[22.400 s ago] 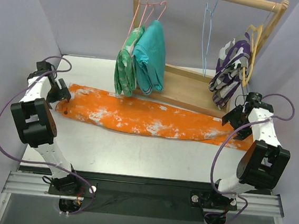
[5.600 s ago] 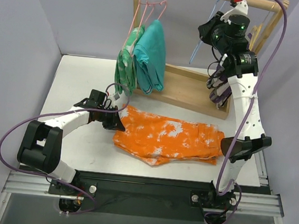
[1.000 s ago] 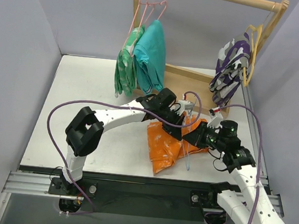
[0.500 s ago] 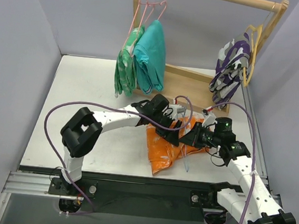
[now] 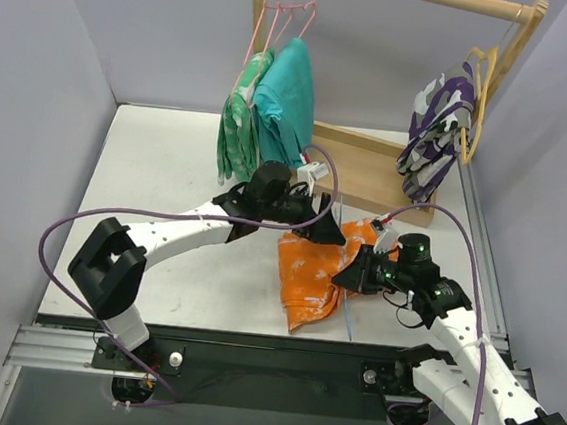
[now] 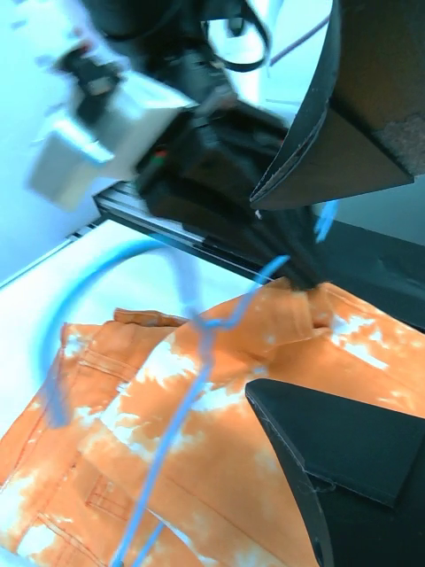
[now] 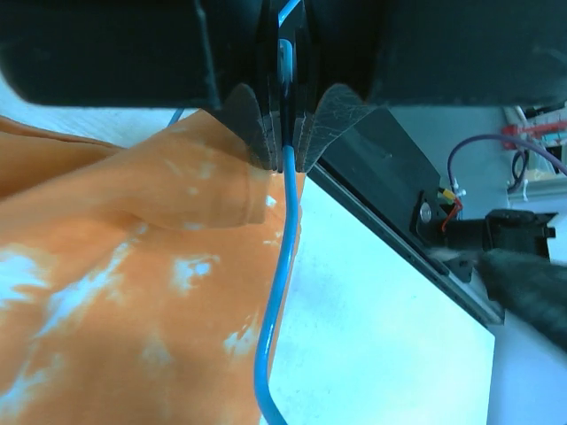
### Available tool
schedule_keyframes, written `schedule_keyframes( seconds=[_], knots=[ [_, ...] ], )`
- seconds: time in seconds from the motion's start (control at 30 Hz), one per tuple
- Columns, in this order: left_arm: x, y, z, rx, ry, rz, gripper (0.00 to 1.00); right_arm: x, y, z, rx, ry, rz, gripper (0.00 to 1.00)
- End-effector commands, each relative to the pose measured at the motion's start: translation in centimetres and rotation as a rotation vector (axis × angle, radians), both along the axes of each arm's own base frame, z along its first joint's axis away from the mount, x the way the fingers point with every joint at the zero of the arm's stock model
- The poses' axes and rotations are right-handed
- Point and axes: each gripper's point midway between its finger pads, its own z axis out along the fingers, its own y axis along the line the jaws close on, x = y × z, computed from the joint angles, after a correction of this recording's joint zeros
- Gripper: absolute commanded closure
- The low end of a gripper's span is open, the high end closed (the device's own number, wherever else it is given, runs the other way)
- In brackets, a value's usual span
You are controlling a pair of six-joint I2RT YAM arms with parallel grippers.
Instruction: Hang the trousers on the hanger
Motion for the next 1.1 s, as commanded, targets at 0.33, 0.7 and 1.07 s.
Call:
schedule_keyframes(
  seconds=[0.33, 0.7, 1.07],
  knots=[
    [0.1, -4.0, -2.8, 0.027, 0.144, 0.033, 0.18, -0.8, 1.8, -0.4, 0.012, 0.011, 0.018, 1.00],
    [-0.2, -1.7, -7.3, 0.210, 0.301, 0.167, 1.00, -0.9, 1.6, -1.0, -0.010, 0.036, 0.004, 0.86],
    [0.1, 1.1, -6.8, 0.246, 0.236, 0.263, 1.00, 1.6, -2.6, 2.9, -0.113, -0.001, -0.204, 0.10]
  ],
)
